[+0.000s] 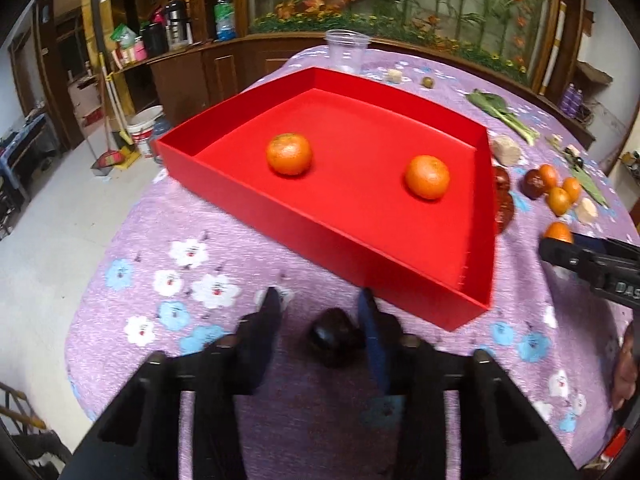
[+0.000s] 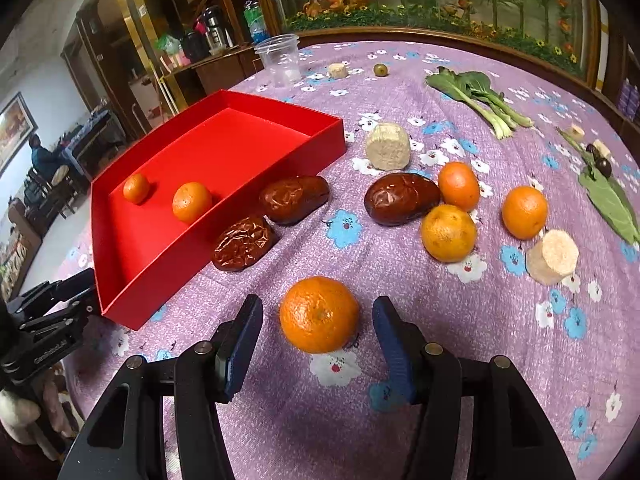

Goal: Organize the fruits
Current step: 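Grasp a dark red date with the left tool while the right tool grasps a tangerine, then carry the date into the red tray and release while the right tool drops its tangerine there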

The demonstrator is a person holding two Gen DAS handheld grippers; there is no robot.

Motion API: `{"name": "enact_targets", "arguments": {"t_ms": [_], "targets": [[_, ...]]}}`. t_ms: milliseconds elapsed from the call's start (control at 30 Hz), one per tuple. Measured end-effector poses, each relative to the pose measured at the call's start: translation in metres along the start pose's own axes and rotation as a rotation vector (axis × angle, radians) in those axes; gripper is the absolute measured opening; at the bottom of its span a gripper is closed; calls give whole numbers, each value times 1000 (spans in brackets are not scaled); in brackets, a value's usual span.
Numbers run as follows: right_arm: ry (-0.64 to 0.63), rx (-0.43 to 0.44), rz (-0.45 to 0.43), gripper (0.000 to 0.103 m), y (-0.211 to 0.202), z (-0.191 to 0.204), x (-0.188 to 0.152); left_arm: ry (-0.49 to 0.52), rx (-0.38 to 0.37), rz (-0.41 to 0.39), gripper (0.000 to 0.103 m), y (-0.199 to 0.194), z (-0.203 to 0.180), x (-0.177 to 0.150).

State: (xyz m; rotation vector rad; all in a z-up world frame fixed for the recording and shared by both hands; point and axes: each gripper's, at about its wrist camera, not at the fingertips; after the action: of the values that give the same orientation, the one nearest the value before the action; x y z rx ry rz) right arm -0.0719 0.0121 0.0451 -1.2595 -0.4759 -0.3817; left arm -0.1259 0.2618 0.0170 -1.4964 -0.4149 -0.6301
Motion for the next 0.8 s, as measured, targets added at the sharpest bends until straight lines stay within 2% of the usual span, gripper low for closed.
{"name": "enact_targets", "arguments": {"t_ms": [233,267,300,367,433,600,800], "targets": [[-25,-28,1,60,2,5,-1,26,20,6,30,0,-7,0],[-24,-31,1,57,2,4,-1,29,24,7,31,0,-8,0],[-26,-35,0,50,1,4,-1,30,26,6,30,-1,-8,-1],[-35,-42,-1,41,1,5,-2,34,20,2,23,-3,-10,-3],[-37,-35,-2,40,0,5,-2,34,16,-3,23,-5,-12,-4],[-17,6,-4,39,-6,1,-5,-12,-35,-46,23,-23,-5,-2],[-9,39,-51,39,-28,5,-4,-69,-124,-111,23,-52,10,15]]}}
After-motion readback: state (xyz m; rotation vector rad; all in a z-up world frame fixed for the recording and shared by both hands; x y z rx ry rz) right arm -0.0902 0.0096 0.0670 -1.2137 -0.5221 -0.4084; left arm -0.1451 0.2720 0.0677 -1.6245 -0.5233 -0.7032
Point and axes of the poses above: each gripper's, at about its wrist camera, not at the fingertips, and y roughly the way its jaws point, z to its left, x to its top, and after that the axes turned 8 degrees about y, right-handed
